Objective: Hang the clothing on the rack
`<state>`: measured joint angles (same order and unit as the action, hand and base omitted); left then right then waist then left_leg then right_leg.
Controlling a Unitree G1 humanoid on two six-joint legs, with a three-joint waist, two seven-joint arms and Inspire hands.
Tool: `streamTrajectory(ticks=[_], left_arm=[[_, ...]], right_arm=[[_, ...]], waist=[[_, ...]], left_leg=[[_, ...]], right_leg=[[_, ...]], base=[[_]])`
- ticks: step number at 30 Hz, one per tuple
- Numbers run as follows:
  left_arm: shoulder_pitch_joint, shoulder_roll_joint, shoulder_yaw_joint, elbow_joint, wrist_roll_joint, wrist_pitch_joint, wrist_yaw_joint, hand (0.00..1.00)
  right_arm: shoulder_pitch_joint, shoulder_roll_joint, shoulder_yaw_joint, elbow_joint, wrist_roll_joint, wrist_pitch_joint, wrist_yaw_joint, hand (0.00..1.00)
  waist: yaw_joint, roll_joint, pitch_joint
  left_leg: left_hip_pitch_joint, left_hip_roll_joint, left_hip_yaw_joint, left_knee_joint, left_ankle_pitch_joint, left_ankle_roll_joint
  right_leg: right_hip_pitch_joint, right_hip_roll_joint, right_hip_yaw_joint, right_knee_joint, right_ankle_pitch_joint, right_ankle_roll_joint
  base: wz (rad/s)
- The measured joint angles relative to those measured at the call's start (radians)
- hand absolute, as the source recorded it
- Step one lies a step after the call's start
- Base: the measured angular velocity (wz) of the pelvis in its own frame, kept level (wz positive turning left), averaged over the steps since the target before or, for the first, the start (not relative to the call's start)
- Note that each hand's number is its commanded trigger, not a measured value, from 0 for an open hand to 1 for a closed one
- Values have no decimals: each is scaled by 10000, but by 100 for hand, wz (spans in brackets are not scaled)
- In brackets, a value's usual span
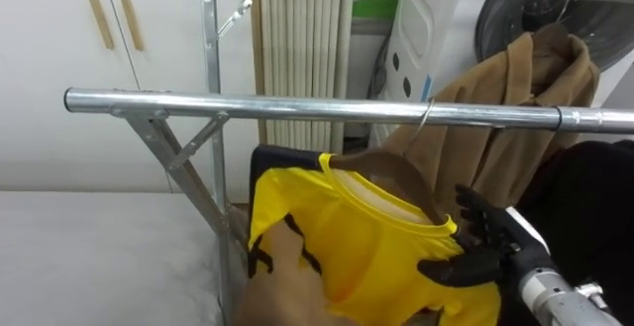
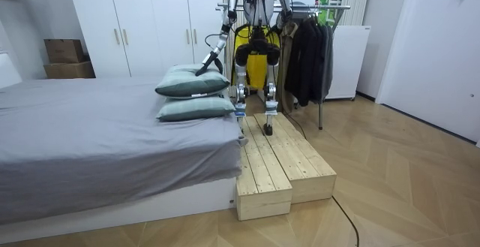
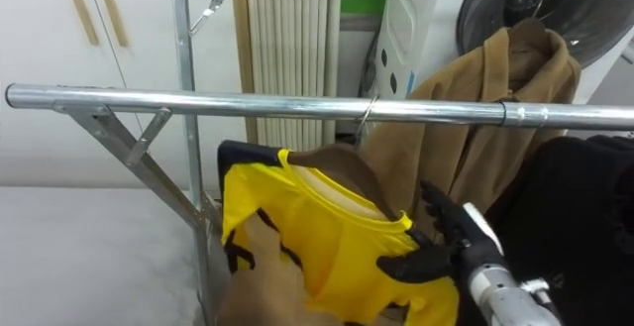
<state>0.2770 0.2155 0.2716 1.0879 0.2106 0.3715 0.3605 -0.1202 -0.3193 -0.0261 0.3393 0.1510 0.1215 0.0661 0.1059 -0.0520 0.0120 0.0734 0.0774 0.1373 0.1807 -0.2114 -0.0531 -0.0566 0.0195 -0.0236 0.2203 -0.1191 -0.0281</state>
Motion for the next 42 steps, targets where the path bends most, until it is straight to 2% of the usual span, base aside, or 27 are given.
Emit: streamTrajectory(ticks=[6, 11, 20, 23, 26, 29, 32, 37, 42], left_arm=[[9, -3, 38, 1, 1, -1, 6, 0], [195, -62, 206, 0, 1, 0, -6, 0], [253, -84, 247, 0, -5, 2, -7, 0], [349, -112, 362, 1, -30, 2, -18, 0], [410, -168, 432, 24, -30, 2, -29, 0], [416, -180, 587, 24, -30, 1, -222, 0], [456, -255, 630, 25, -29, 2, -264, 0], [476, -259, 632, 135, -28, 1, -228, 0], [476, -267, 633, 146, -28, 0, -223, 0]], right_arm=[[49, -3, -280, 20, 802, 0, -275, 0], [98, -1, -503, 60, 1185, -12, -445, 0], [1068, 3, -773, 499, 1295, 13, -756, 0], [1648, 30, -769, 676, 1649, -2, -694, 0], [1960, 195, -776, 1504, 1651, -20, -590, 0], [2222, 393, -794, 2112, 1561, -18, -312, 0], [2243, 508, -773, 2576, 1564, -36, -183, 0], [2608, 790, -691, 3267, 1602, -498, 166, 0], [2855, 972, -266, 4598, 1580, -591, 471, 0]], waist=[[-59, -4, 0], [-269, -8, -1], [-328, 0, 0], [-344, 32, 12], [-482, 38, 17], [-585, 108, 63], [-699, 202, 54], [-711, 219, 50], [-711, 252, 61]], left_leg=[[-1, 0, 11, 2, 1, -1], [84, 7, 76, -18, 1, -1], [132, 13, 114, -59, 0, -2], [276, 12, 200, -156, 2, -5], [250, 9, 262, -165, 0, -7], [212, 10, 283, -167, -4, -6], [201, 19, 314, -164, -3, -6], [258, 61, 443, -171, -2, -6], [359, 62, 471, -168, -3, -7]], right_leg=[[6, 2, 3, 7, -1, -1], [53, 12, 46, 7, -1, -1], [53, 20, 84, 5, -2, 0], [111, 49, 212, 5, -5, -1], [45, 48, 243, 22, -8, 5], [-1, 56, 271, 26, -17, 9], [-31, 97, 380, 38, -23, 7], [-89, 160, 487, 154, -48, -34], [2, 160, 518, 162, -49, -32]], base=[[0], [-3], [-1], [-9], [-5], [-2], [-4], [-7], [0]])
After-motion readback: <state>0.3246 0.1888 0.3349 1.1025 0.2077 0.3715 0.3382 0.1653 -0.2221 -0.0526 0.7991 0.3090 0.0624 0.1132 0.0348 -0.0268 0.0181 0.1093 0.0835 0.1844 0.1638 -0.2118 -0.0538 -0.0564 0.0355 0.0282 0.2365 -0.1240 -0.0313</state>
